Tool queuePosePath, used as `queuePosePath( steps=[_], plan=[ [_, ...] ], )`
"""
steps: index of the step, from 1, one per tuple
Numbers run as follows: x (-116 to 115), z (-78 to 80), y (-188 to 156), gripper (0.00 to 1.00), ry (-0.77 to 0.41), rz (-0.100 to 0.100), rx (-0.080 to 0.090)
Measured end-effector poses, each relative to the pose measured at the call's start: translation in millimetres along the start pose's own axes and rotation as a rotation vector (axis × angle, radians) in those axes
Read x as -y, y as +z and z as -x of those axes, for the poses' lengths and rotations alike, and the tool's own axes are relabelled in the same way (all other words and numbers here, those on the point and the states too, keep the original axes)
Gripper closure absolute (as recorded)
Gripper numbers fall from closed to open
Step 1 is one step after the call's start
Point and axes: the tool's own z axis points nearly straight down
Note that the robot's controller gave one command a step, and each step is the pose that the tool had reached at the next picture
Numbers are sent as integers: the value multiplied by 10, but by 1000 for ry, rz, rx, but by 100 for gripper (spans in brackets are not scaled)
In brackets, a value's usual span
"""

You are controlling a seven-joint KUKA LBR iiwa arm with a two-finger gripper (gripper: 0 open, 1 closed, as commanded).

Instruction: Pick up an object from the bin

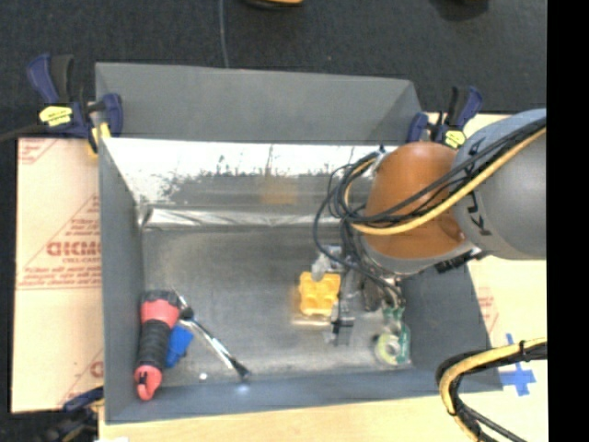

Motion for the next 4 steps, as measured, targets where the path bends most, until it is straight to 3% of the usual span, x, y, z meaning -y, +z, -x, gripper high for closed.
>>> queuePosePath(
  steps=[1,2,3,4],
  plan=[
    [20,51,-124,0,17,0,0],
    [-511,66,-228,0,-149,1,1],
    [-221,82,-278,0,-63,0,5],
    [71,184,-6,0,-317,1,5]
  ],
)
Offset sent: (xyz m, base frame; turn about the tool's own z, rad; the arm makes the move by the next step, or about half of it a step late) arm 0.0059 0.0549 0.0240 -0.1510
